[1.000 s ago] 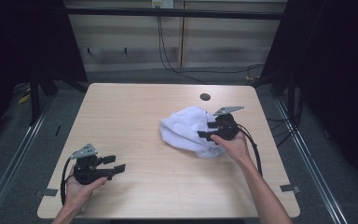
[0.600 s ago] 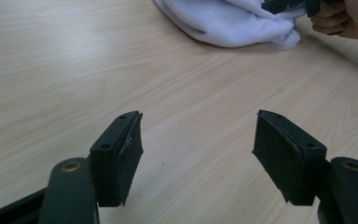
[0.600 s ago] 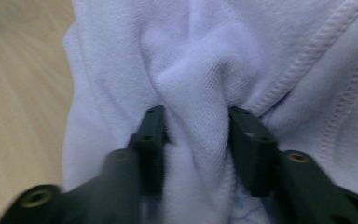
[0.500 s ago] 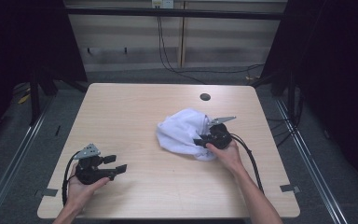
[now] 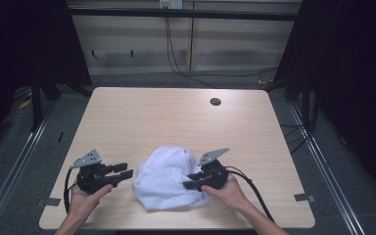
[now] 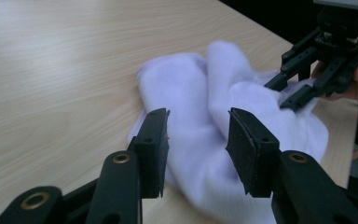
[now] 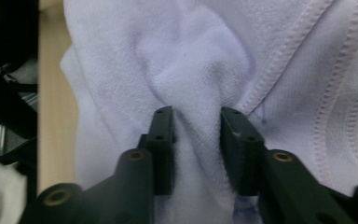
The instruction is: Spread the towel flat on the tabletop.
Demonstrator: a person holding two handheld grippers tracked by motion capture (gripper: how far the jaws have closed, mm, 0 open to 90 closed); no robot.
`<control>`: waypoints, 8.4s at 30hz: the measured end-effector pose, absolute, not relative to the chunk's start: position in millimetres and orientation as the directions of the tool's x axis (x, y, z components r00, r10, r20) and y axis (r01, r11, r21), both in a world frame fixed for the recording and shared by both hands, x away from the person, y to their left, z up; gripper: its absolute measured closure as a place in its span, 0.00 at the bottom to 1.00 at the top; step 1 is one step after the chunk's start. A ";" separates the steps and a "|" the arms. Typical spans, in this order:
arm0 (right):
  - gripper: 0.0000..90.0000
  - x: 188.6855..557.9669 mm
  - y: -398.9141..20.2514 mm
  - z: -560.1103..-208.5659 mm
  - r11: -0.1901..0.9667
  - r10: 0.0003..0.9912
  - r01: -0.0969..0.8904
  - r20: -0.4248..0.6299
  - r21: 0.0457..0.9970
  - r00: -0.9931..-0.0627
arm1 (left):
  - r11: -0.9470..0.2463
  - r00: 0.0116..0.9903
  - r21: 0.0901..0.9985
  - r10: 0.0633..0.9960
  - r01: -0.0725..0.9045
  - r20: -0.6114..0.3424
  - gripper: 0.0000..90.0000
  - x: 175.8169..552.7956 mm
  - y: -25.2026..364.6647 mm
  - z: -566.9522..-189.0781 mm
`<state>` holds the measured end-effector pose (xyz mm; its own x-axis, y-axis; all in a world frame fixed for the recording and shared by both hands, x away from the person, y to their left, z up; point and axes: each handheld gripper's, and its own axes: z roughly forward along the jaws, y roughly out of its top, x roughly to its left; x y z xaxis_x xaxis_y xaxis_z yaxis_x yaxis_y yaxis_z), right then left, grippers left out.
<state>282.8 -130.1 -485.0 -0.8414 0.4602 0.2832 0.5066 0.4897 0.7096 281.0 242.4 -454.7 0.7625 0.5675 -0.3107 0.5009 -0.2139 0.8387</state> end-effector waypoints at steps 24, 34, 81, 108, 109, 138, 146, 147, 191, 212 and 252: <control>0.73 323.1 -128.6 -494.1 0.461 0.516 0.519 0.258 0.720 -0.817 | -0.421 0.824 0.732 0.448 0.536 -0.346 0.65 324.3 151.5 -490.0; 0.96 324.8 -146.5 -471.3 0.377 0.540 0.529 0.283 0.761 -0.793 | -0.249 0.821 0.817 0.411 0.520 -0.397 0.96 321.9 183.1 -462.1; 0.96 362.3 -263.0 -259.4 0.011 0.740 0.226 0.144 0.974 -0.657 | -0.059 0.825 0.991 0.561 0.121 -0.067 0.97 330.9 221.3 -280.3; 0.59 246.4 -294.0 -444.1 0.153 0.734 0.570 0.293 0.807 -0.613 | -0.173 0.757 0.825 0.529 0.539 -0.384 0.71 290.5 239.9 -460.1; 0.58 248.7 -281.1 -447.3 0.172 0.716 0.572 0.297 0.802 -0.632 | -0.194 0.747 0.812 0.550 0.551 -0.375 0.71 295.0 238.7 -466.6; 0.77 236.0 -82.7 -492.9 0.538 0.353 0.477 0.328 0.695 -0.876 | -0.394 0.774 0.701 0.517 0.594 -0.365 0.73 284.9 206.6 -494.3; 0.95 255.7 -118.1 -499.4 0.517 0.443 0.530 0.320 0.673 -0.838 | -0.326 0.718 0.738 0.629 0.591 -0.297 0.68 310.5 222.3 -496.7; 0.95 259.3 -126.6 -499.5 0.505 0.462 0.544 0.323 0.670 -0.826 | -0.347 0.725 0.733 0.629 0.586 -0.281 0.69 311.7 220.6 -498.8; 0.56 245.4 -91.0 -503.4 0.552 0.363 0.386 0.203 0.739 -0.909 | -0.430 0.751 0.702 0.620 0.567 -0.227 0.90 310.7 209.9 -501.9; 0.95 270.2 -172.6 -470.4 0.265 0.532 0.546 0.351 0.795 -0.771 | -0.438 0.756 0.705 0.620 0.557 -0.211 0.87 309.7 213.1 -501.1; 0.99 282.2 -217.0 -479.8 0.246 0.709 0.638 0.313 0.730 -0.632 | -0.465 0.782 0.699 0.584 0.544 -0.220 0.82 331.0 216.4 -501.8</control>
